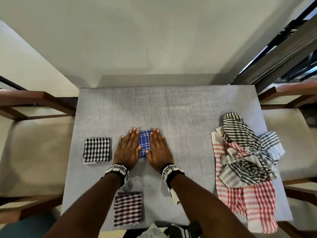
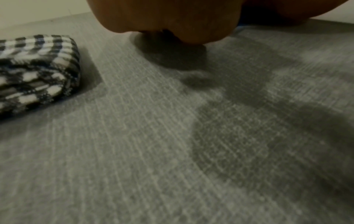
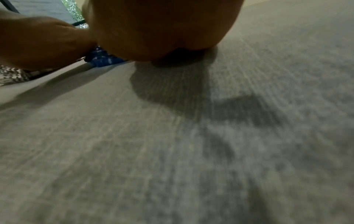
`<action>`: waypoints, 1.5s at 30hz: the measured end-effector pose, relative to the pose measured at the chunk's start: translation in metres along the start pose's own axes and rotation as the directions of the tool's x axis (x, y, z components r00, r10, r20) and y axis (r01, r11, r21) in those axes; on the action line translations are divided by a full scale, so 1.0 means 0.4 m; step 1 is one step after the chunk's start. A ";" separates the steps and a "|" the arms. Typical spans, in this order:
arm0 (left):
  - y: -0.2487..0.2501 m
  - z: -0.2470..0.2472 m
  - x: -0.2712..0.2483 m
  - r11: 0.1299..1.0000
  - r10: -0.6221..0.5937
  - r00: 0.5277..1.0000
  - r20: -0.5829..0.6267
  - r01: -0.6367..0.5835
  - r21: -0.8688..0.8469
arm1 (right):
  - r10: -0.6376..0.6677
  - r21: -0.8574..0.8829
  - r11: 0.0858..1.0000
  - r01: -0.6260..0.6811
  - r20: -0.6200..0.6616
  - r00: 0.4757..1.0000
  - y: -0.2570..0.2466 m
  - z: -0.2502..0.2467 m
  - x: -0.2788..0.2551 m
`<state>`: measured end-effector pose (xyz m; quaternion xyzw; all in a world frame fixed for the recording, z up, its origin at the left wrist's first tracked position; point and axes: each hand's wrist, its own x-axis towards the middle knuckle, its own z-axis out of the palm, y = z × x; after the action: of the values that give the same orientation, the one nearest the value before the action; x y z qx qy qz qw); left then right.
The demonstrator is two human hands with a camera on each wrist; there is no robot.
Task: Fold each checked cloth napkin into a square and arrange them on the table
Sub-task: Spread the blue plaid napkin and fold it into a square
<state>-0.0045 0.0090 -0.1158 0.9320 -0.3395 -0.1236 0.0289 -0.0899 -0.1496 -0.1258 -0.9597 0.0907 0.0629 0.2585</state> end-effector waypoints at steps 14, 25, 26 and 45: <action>0.027 -0.069 -0.015 0.993 -0.076 0.997 0.006 0.075 0.091 | 0.038 0.145 0.989 -0.040 0.016 0.999 -0.012 -0.067 0.000; 0.097 0.005 -0.009 0.990 -0.093 0.994 -0.053 0.087 -0.108 | -0.004 -0.046 0.999 0.005 0.026 1.000 -0.017 -0.030 0.020; 0.092 0.014 -0.008 0.989 -0.079 0.995 -0.062 0.071 -0.130 | -0.032 -0.068 0.997 0.033 0.028 0.999 -0.001 -0.020 0.019; 0.075 -0.033 -0.011 0.811 -0.493 0.862 -0.118 0.407 -0.421 | 0.386 0.431 0.861 -0.268 -0.212 0.898 0.007 -0.066 0.026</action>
<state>-0.0232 -0.0118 -0.0981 0.9697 -0.0717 -0.0861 0.2170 -0.0784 -0.1669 -0.1063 -0.8571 0.3016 -0.0549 0.4140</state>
